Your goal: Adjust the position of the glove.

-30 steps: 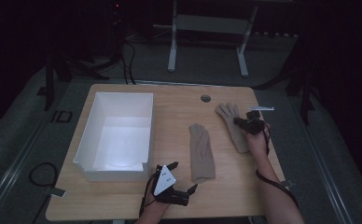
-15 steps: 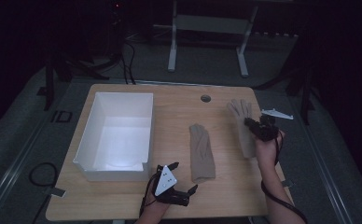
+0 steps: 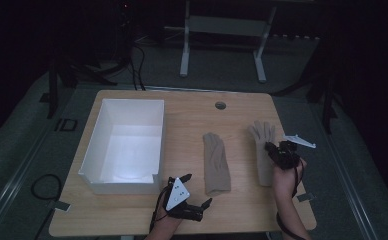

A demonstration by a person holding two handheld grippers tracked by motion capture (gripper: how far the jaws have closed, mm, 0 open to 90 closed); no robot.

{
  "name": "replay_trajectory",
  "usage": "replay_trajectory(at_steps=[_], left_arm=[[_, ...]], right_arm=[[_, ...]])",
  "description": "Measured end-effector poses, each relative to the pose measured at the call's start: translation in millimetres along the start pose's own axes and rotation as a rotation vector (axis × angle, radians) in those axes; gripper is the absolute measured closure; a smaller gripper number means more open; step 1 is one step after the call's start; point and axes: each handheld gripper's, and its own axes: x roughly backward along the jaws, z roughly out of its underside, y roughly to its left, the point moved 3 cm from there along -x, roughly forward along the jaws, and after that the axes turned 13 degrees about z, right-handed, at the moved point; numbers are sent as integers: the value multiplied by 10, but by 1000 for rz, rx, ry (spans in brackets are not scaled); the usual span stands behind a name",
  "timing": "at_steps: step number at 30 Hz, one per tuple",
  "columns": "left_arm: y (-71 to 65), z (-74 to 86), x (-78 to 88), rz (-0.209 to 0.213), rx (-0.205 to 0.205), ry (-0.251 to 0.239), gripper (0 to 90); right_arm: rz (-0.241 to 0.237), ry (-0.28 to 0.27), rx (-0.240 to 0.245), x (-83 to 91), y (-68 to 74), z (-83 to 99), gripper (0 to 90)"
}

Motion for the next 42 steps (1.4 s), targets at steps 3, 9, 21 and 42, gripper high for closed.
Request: replay_trajectory(at_steps=[3,9,21,42], left_arm=[[0,0,0,1,1,0,0],[3,0,0,1,3,-2,0],[9,0,1,5,10,-2,1],[7,-1,-2,5,6,2,0]], right_arm=[[4,28,-24,-28,-61,102,849],[29,69,-19,-115,-125,297,842],[45,92,-7,-275,-146,472,752],[-139,-32,306,-43,-305,189,572]])
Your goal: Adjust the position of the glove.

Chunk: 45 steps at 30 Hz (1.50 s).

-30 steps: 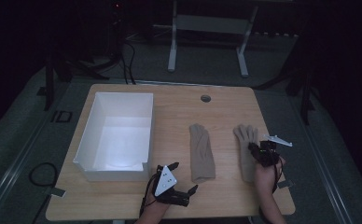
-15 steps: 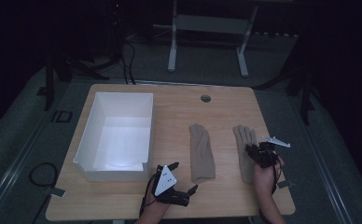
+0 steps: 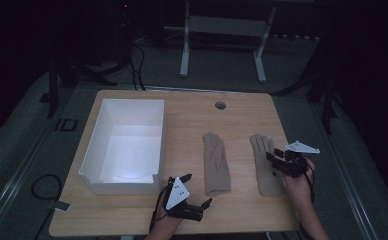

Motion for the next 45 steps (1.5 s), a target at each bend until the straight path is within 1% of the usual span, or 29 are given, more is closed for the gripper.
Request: replay_trajectory(at_steps=[2,3,4,5,6,7,8,9,11,13,14,16,17,20,21,23,26,27,29,30,32,34,37,38,40,42,44,45], left_arm=[[-1,0,0,0,0,0,0],[0,0,0,0,1,0,1],[1,0,1,0,2,1,1],[1,0,1,0,2,1,1],[1,0,1,0,2,0,1],[1,0,1,0,2,-1,0],[1,0,2,0,1,-1,0],[1,0,2,0,2,-2,0],[1,0,2,1,2,-1,1],[0,0,1,2,2,-1,0],[1,0,1,2,2,-1,0],[2,0,2,6,5,-3,0],[2,0,3,7,5,-4,0],[0,0,2,8,5,-4,1],[-1,0,2,7,5,-3,1],[-1,0,1,6,4,-2,0],[-3,0,1,5,4,-2,0],[-3,0,1,5,5,-2,0],[-1,0,0,5,6,-2,0],[0,0,0,5,6,-1,0],[0,0,0,4,6,-1,1],[-1,0,-1,4,4,0,1],[-1,0,2,2,3,-2,0],[0,0,2,0,4,-3,1],[1,0,4,-1,5,-5,1],[0,0,4,-1,5,-5,1],[-2,0,3,0,6,-4,0],[-2,1,3,0,5,-5,1]], right_arm=[[-28,-12,20,27,-31,10,578],[-62,-15,36,42,-47,19,579],[-58,-17,51,47,-57,27,580],[-58,-17,51,47,-57,27,580],[-78,-12,65,54,-75,43,580],[-95,-15,69,60,-95,58,582],[-104,-10,81,53,-101,72,582],[-105,-8,87,44,-104,83,581],[-116,3,80,13,-107,124,578],[-109,12,78,-39,-92,184,573],[-120,16,73,-67,-84,210,567],[-102,25,71,-118,-73,256,556],[-101,35,70,-155,-65,286,546],[-88,64,81,-241,-40,373,561],[-84,52,74,-240,-39,384,576],[-81,50,75,-234,-36,387,635],[-80,51,74,-229,-25,383,783],[-74,58,57,-224,-24,378,805],[-66,63,39,-216,-21,369,828],[-62,68,17,-208,-16,360,833],[-47,69,3,-177,4,323,835],[-34,57,-23,-112,29,242,835],[-11,32,-26,-14,66,111,836],[-3,20,-36,34,78,48,836],[5,3,-37,101,98,-38,837],[6,-15,-53,189,119,-151,836],[19,-37,-49,265,148,-245,837],[17,-42,-56,304,169,-299,836]])
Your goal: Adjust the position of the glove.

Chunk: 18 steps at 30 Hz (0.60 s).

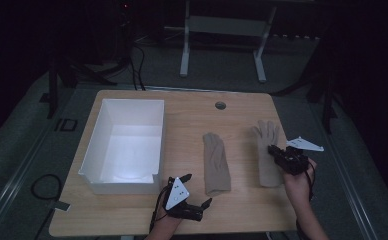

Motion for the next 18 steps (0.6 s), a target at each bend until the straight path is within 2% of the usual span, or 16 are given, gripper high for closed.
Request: replay_trajectory(at_steps=[3,8,10,15,18], left_arm=[[0,0,-1,-1,-1,0,1],[-4,0,-2,-1,-1,-3,0],[-4,0,1,0,-4,-3,0],[-11,1,1,1,-11,-1,1],[-16,1,1,0,-19,1,1]], right_arm=[[-5,-28,-17,104,100,-169,836],[-16,-59,-33,169,303,-364,836],[-30,-60,-54,172,378,-413,836],[-42,-64,-57,124,672,-511,836],[-71,-58,-61,70,843,-528,836]])
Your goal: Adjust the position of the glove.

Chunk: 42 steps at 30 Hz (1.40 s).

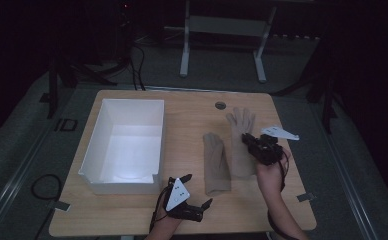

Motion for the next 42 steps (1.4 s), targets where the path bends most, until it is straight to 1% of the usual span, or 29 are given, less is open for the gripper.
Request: replay_trajectory(at_steps=[2,3,4,6,8,10,11,13,14,16,18,23,28,30,33,36,39,41,42], left_arm=[[-1,1,3,-1,-1,-1,0],[-1,1,5,-4,-2,-3,0],[-1,1,8,-7,-3,-5,0],[-4,3,9,-22,-5,1,0],[-5,3,10,-23,-8,4,0],[-7,3,8,-23,-7,2,0],[-5,3,9,-17,-6,2,0],[-3,3,11,-12,-3,1,0],[-4,3,11,-10,-2,-1,0],[-4,3,10,-4,0,-2,0],[-4,3,11,-2,0,-3,0],[-2,3,9,-1,2,0,0],[-1,2,4,4,6,2,0],[-5,2,1,5,3,4,0],[-12,2,-4,0,-6,9,0],[-12,1,-5,-4,-4,4,0],[-11,1,-7,-10,-7,7,0],[-8,-1,-15,-24,-5,12,0],[-6,-1,-15,-23,0,11,1]], right_arm=[[-21,11,-4,-49,119,10,836],[-31,13,2,-74,193,19,836],[-27,12,13,-92,247,28,836],[-42,23,12,-133,337,53,836],[-36,25,18,-175,396,82,836],[-35,38,20,-237,452,131,836],[-28,47,26,-270,479,160,836],[-31,69,27,-336,515,220,836],[-23,76,29,-365,527,250,836],[-33,96,12,-422,542,314,836],[-22,109,23,-467,563,373,835],[-44,157,11,-563,595,517,834],[-43,185,16,-616,595,639,833],[-52,197,12,-634,589,682,830],[-57,213,21,-664,600,740,824],[-55,214,37,-686,612,771,824],[-59,213,38,-699,615,785,811],[-66,211,34,-691,609,778,779],[-71,209,32,-681,602,769,749]])
